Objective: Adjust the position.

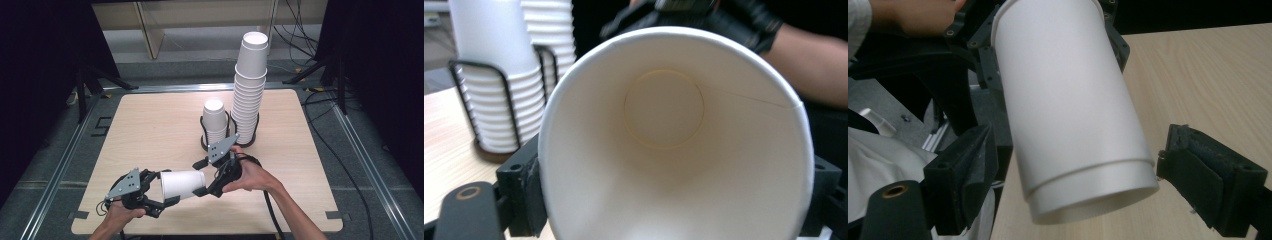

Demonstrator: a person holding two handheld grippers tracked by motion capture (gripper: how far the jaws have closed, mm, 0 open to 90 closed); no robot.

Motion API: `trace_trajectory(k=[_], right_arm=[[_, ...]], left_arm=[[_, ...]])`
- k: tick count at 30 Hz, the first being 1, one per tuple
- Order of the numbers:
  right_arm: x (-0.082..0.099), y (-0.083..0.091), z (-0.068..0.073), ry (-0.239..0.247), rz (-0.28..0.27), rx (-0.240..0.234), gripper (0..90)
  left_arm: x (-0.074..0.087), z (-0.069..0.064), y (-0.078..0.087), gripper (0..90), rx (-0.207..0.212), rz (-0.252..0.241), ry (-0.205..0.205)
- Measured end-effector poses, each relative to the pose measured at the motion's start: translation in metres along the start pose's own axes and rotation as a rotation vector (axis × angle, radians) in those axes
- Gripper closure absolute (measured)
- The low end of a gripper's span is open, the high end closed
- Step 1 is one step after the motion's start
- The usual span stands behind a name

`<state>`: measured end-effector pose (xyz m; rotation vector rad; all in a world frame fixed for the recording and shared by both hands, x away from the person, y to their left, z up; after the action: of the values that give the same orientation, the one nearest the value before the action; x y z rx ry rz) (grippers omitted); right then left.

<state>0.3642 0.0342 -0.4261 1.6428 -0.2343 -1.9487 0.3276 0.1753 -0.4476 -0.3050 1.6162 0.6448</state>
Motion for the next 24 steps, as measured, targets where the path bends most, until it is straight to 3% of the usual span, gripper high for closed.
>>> trace_trajectory(k=[1,2,3,4,5,6,7,8,10,12,18,19,20,24], right_arm=[[-0.001,0.002,0.000,0.022,0.018,0.023,15.7],[0.001,0.002,-0.001,0.042,0.076,0.077,15.6],[0.002,0.001,0.001,0.031,0.098,0.077,15.6],[0.003,0.000,0.001,0.050,0.126,0.092,15.7],[0.003,0.000,0.001,0.050,0.126,0.092,15.7],[0.007,-0.005,0.002,0.060,0.205,0.122,15.7],[0.007,-0.005,0.002,0.060,0.205,0.122,15.7],[0.008,-0.010,0.004,0.080,0.255,0.129,16.0],[0.008,-0.012,0.005,0.086,0.263,0.125,16.3],[0.009,-0.021,0.005,0.123,0.318,0.141,16.3],[0.009,-0.029,0.009,0.129,0.371,0.150,16.6],[0.009,-0.029,0.009,0.129,0.371,0.150,16.6],[0.010,-0.033,0.009,0.131,0.390,0.155,16.7],[0.013,-0.040,0.007,0.145,0.411,0.150,17.1]], left_arm=[[0.002,0.001,-0.001,14.4,-0.013,0.017,-0.006],[0.004,0.001,-0.002,14.5,-0.018,0.038,-0.010],[0.005,0.001,-0.002,14.5,-0.022,0.054,-0.023],[0.006,0.000,-0.004,14.5,-0.015,0.048,-0.020],[0.006,0.000,-0.004,14.5,-0.015,0.048,-0.020],[0.008,-0.002,-0.006,14.5,-0.017,0.071,-0.034],[0.008,-0.002,-0.006,14.5,-0.017,0.071,-0.034],[0.010,-0.004,-0.006,14.5,-0.019,0.096,-0.053],[0.010,-0.006,-0.007,14.4,-0.008,0.091,-0.055],[0.012,-0.007,-0.007,14.4,-0.013,0.116,-0.071],[0.015,-0.006,-0.008,14.4,-0.017,0.140,-0.088],[0.016,-0.004,-0.007,14.4,-0.022,0.159,-0.120],[0.016,-0.007,-0.009,14.4,-0.007,0.143,-0.098],[0.016,-0.011,-0.010,14.4,-0.010,0.152,-0.109]])
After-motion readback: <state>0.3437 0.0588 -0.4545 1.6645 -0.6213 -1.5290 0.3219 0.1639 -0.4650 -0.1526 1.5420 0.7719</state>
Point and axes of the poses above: each handheld gripper's, and its own axes: y roughly backward along the jaws, x roughly out of its underside, z roughly to its left, the point moved 8 cm from there along -y, roughly forward along the jaws, and after that the axes turned 10 degrees about -x, right-handed, at the moved point
